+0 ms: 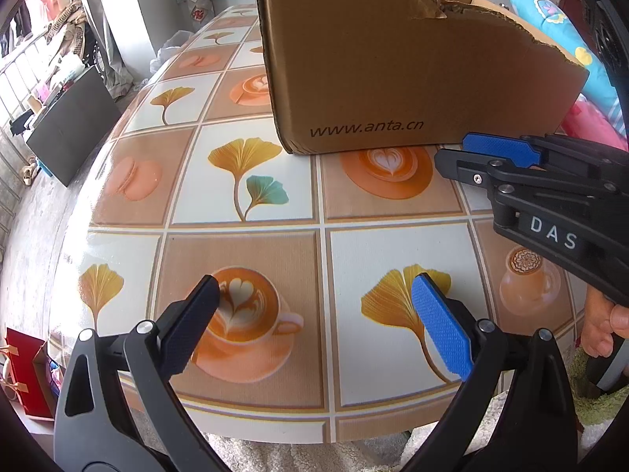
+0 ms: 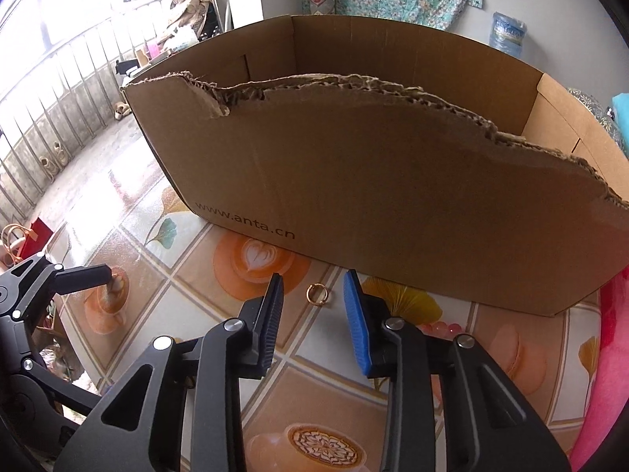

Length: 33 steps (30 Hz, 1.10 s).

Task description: Organize jewelry

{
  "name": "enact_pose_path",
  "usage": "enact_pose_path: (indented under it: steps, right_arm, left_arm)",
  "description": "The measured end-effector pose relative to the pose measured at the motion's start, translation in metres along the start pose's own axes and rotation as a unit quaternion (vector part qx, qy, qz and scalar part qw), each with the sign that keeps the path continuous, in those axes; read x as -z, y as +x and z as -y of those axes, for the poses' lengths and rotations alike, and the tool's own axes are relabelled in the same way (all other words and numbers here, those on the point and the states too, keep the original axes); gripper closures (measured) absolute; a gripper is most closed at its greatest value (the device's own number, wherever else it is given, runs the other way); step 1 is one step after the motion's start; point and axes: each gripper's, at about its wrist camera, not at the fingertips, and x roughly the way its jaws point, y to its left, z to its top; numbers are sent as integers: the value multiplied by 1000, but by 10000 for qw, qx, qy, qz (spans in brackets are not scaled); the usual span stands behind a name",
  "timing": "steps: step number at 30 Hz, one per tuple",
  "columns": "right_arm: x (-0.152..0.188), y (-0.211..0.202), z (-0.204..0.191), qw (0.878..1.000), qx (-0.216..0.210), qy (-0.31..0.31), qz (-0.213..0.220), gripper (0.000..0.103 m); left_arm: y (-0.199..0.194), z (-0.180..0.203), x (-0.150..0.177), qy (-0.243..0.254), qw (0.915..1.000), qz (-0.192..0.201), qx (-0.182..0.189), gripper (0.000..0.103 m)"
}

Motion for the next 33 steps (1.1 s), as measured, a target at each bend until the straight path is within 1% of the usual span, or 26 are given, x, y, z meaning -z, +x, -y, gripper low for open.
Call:
enact_pose_path:
  steps: [9, 12, 14, 18, 29, 33]
  right_arm:
    - [-4, 12, 4, 9999, 55, -101, -63, 83]
    - [-5, 12, 5, 9999, 8, -100, -42, 90]
    - [-4, 12, 4, 9999, -18, -122, -55, 96]
    - [0, 8, 2, 9999, -73, -93, -123, 98]
    - [36, -20, 12, 9952, -757, 431, -437, 98]
    - [37, -49, 42, 9904, -995, 960, -64, 98]
  left_arm:
    - [0, 0, 0, -6, 10000, 10, 0, 8]
    - [1, 0, 0, -5, 10000, 9, 0, 8]
    - [1, 0, 0, -7, 10000, 9, -2, 8]
    - [1, 0, -1, 1, 10000, -2, -10, 8]
    - [-1, 2, -1, 2, 10000, 42, -23, 8]
    - [-3, 4, 1, 13, 9999, 102, -40, 8]
